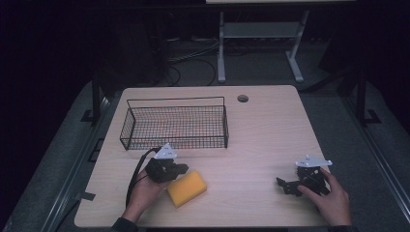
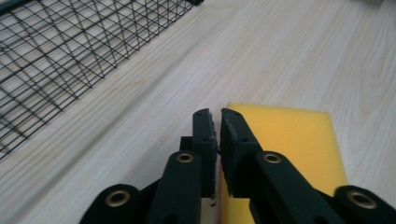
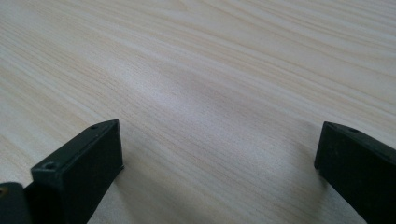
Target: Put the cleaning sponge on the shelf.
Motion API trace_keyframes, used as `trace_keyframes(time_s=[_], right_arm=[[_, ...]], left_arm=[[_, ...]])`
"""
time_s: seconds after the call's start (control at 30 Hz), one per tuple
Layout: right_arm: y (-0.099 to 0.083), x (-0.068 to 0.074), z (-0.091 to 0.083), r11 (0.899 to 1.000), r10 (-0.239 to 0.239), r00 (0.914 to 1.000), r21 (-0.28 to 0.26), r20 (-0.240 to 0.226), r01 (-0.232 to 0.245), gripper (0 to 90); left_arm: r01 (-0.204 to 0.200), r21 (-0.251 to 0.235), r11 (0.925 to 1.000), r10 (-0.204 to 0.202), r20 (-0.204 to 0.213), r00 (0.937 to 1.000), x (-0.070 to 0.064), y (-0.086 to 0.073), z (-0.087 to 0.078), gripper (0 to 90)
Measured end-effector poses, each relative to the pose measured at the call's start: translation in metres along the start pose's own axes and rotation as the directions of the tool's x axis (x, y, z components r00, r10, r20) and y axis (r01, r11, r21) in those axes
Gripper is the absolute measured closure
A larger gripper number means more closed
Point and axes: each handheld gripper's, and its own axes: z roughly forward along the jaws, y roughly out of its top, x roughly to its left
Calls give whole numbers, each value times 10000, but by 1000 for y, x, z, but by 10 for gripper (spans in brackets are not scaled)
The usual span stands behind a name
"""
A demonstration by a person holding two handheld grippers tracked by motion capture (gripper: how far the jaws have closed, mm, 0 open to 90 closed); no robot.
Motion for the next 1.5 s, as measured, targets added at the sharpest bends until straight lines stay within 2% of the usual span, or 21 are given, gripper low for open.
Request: trace_keyframes(time_s=[0.07, 0.2, 0.4, 0.43, 0.5, 0.53, 0.57, 0.77, 0.87, 1.0, 1.2, 1.37, 1.47, 1.5], right_arm=[[0, 0, 0, 10000, 5, 10000, -1, 0, -5, 2], [0, 0, 0, 10000, 1, 10000, 5, 1, -1, 2], [0, 0, 0, 10000, 5, 10000, -1, 0, -5, 2], [0, 0, 0, 10000, 6, 10000, -2, 0, -6, 2], [0, 0, 0, 10000, 2, 10000, 4, 1, -2, 2], [0, 0, 0, 10000, 2, 10000, 4, 1, -2, 2], [0, 0, 0, 10000, -3, 10000, 1, -1, 3, 2], [0, 0, 0, 10000, 2, 10000, -4, -1, -2, 2], [0, 0, 0, 10000, -5, 10000, -1, -1, 5, 2], [0, 0, 0, 10000, -7, 10000, -1, 0, 7, 2], [0, 0, 0, 10000, 4, 10000, -4, 0, -4, 2], [0, 0, 0, 10000, 5, 10000, 1, 1, -5, 2], [0, 0, 0, 10000, 2, 10000, 3, 1, -2, 2], [0, 0, 0, 10000, 4, 10000, -2, 0, -4, 2]], left_arm=[[85, 39, 10000, -85, 44, 10000, 0, 1, -4, 770], [99, 427, 9990, -105, 149, 9998, -2, 4, -9, 695], [40, 877, 9961, -63, 257, 9997, -8, 7, -12, 534], [124, 954, 9954, -152, 290, 9995, -9, 8, -12, 505], [50, 1273, 9919, -95, 347, 9994, -11, 10, -11, 413], [61, 1461, 9892, -111, 340, 9994, -12, 11, -10, 413], [-8, 1653, 9862, -56, 382, 9993, -13, 13, -9, 377], [-294, 2157, 9760, 189, 504, 9985, -20, 19, -5, 235], [-459, 2526, 9665, 334, 537, 9980, -22, 19, -1, 183], [-582, 2859, 9565, 434, 579, 9974, -26, 19, 5, 150], [-690, 3013, 9510, 525, 625, 9967, -31, 20, 11, 142], [-843, 3258, 9417, 658, 675, 9955, -33, 19, 17, 142], [-834, 3334, 9391, 638, 693, 9956, -36, 18, 22, 143], [-873, 3415, 9358, 676, 691, 9953, -36, 17, 23, 142]])
